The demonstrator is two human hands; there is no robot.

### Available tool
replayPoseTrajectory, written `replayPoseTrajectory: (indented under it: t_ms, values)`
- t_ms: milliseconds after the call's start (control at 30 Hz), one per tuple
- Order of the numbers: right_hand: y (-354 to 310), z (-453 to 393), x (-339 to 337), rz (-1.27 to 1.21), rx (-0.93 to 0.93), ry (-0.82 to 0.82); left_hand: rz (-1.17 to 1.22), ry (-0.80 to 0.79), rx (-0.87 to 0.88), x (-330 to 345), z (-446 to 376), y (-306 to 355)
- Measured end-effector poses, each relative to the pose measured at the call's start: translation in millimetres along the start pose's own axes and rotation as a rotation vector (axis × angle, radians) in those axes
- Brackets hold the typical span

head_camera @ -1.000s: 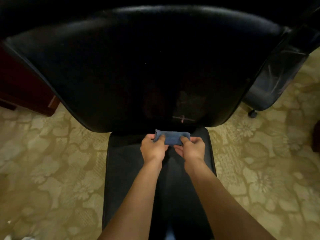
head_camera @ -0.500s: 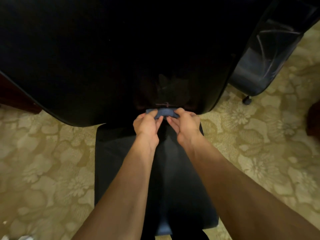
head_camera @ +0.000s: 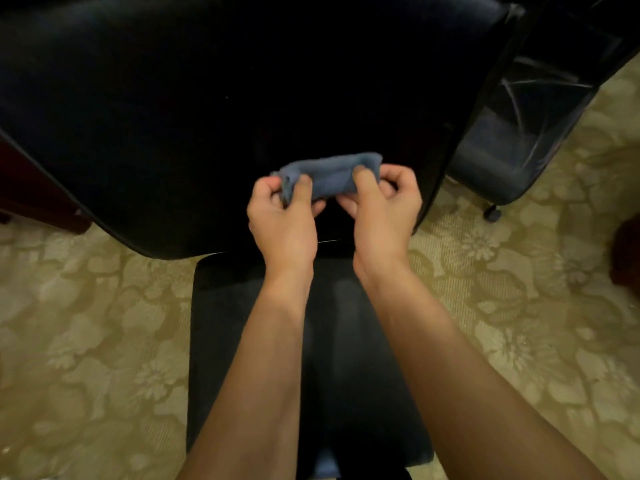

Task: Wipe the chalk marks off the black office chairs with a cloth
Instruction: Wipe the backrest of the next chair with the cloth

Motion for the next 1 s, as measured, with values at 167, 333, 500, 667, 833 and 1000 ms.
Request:
replayPoseTrajectory:
  t_ms: [167, 333, 500, 667, 833, 1000]
  values:
    - [100.3, -9.1, -60.6, 0.180, 0.282, 0.177, -0.226, 0.076, -0.203, -21.5, -2.6, -81.4]
    - [132.9, -22.0, -95.1, 0.219, 0.462, 0.278, -0.181, 0.139, -0.549, -20.0, 18.3, -146.3]
    - [76.9, -34.6, -73.1, 0.156, 0.399, 0.231, -0.080, 0.160, -0.474, 3.7, 15.0, -109.6]
    - [3.7, -10.7, -20.3, 0.070, 0.205, 0.100, 0.056, 0.311, -0.235, 7.3, 8.9, -20.9]
    - [-73.0, 9.6, 31.2, -0.067, 0.015, -0.068, 0.200, 0.217, 0.080, 18.2, 10.8, 86.9]
    - [-48.1, 5.9, 13.6, 0.049, -0.006, -0.054, 0.038, 0.155, 0.127, 10.5, 11.6, 59.2]
Point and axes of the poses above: each hand's wrist, its own z-axis away from the middle knuckle, its own x-axis out of the palm, y = z × x, the point moved 10 cm from there along -z, towards the middle knuckle, and after that the axes turned 11 degrees about y, right-handed, at the moved point
